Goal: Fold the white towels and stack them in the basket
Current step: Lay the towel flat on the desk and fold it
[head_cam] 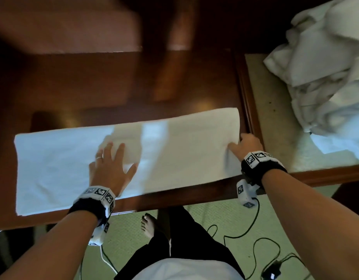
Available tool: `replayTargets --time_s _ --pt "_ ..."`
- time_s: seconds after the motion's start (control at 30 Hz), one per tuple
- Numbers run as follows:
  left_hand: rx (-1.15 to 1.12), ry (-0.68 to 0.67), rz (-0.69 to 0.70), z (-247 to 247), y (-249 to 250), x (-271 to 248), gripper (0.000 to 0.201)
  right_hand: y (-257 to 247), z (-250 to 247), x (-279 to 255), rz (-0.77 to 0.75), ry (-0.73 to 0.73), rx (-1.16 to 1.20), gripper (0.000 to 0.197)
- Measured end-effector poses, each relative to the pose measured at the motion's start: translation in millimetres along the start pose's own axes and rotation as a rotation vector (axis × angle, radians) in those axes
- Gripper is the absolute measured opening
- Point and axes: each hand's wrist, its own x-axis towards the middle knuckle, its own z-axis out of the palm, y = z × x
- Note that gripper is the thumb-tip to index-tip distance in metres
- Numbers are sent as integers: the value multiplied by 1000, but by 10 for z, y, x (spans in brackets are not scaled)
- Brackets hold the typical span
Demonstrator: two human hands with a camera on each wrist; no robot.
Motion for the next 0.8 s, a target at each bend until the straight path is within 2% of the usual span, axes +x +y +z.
replayTargets --time_s 0.13,0.3,0.43,0.53,0.63,0.7,0.8 --pt "34 5 79 -205 81 103 67 -407 -645 214 -209 295 -134 25" --pt "65 -26 156 -306 175 184 57 -1026 -1659 408 -326 578 -41 19" --pt "-87 17 427 -159 264 247 50 -1298 -2023 318 -460 733 -110 17" --pt "-154 67 474 -262 374 267 51 -1371 -1909 93 -680 809 -176 15" --pt "-239 178 433 -488 380 282 51 -1381 -1438 -284 -886 806 -252 14" --pt "-308 283 399 -598 212 235 48 -1345 -902 -621 -997 720 -282 16" --pt "-307 447 350 -656 -94 188 42 -1295 41 -1024 -1010 472 -308 28"
